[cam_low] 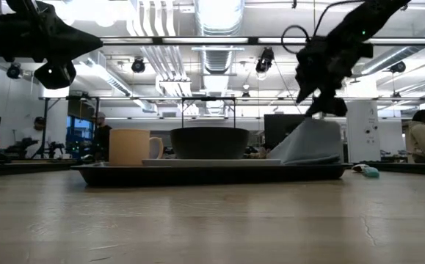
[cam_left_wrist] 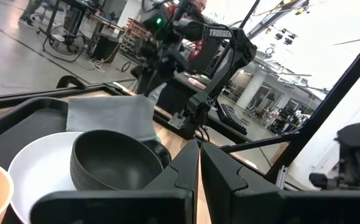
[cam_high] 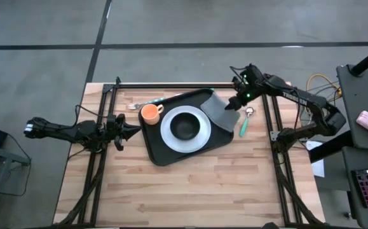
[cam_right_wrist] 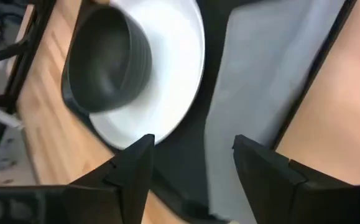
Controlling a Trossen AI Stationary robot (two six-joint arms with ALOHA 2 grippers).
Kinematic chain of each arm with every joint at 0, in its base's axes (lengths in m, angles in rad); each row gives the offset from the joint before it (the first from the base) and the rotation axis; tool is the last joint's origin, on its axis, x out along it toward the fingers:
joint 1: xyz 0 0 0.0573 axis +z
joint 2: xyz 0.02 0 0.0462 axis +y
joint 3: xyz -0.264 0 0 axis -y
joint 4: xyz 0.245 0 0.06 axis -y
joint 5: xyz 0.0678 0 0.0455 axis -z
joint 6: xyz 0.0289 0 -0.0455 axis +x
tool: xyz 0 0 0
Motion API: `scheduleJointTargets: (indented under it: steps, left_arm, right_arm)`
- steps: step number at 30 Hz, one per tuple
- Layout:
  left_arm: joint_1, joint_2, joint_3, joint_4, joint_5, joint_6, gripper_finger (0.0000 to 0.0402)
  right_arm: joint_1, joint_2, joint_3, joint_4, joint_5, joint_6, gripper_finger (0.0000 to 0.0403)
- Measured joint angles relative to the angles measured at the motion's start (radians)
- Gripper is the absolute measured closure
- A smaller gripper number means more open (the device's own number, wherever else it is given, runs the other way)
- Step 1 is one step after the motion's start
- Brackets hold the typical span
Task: Set up tray
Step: Put the gray napkin on the black tray to the right of the white plate
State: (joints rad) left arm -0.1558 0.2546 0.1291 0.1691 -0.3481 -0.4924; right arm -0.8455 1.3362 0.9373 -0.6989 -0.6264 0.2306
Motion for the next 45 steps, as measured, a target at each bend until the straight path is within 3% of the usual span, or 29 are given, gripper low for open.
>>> scheduleJointTargets:
  steps: [6,11,13,19,23,25,28,35,45]
  left_arm:
    - [0.0,0.0,0.0,0.0,0.0,0.0,0.0402]
    - [0.0,0.0,0.0,0.0,0.0,0.0,0.0402]
    - [0.0,0.0,0.0,0.0,0.0,0.0,0.0402]
    - [0.0,0.0,0.0,0.0,0.0,0.0,0.0402]
    - [0.0,0.0,0.0,0.0,0.0,0.0,0.0402]
    - [0.0,0.0,0.0,0.0,0.0,0.0,0.0402]
    - [0.0,0.0,0.0,0.0,0.0,0.0,0.0402]
    - [0.0,0.0,0.0,-0.005,0.0,0.0,0.0402]
    - [0.0,0.0,-0.001,-0.027,0.0,0.0,0.0402]
  right_arm:
    - [0.001,-0.007,0.061,-0.006,0.037,-0.012,0.0189]
    - [0.004,0.006,0.059,-0.079,0.176,-0.055,0.0188]
    - [0.018,0.008,0.039,-0.079,0.186,-0.092,0.0189]
    - [0.106,0.01,-0.019,-0.091,0.184,-0.169,0.0188]
    - [0.228,0.0,-0.023,-0.133,0.187,-0.289,0.019]
    - [0.297,-0.004,-0.023,-0.136,0.253,-0.313,0.0194]
    - [0.39,-0.005,-0.028,-0.141,0.446,-0.306,0.02]
    - [0.557,0.002,-0.065,-0.114,0.656,-0.266,0.0202]
    - [0.609,0.003,-0.11,-0.064,0.682,-0.179,0.0202]
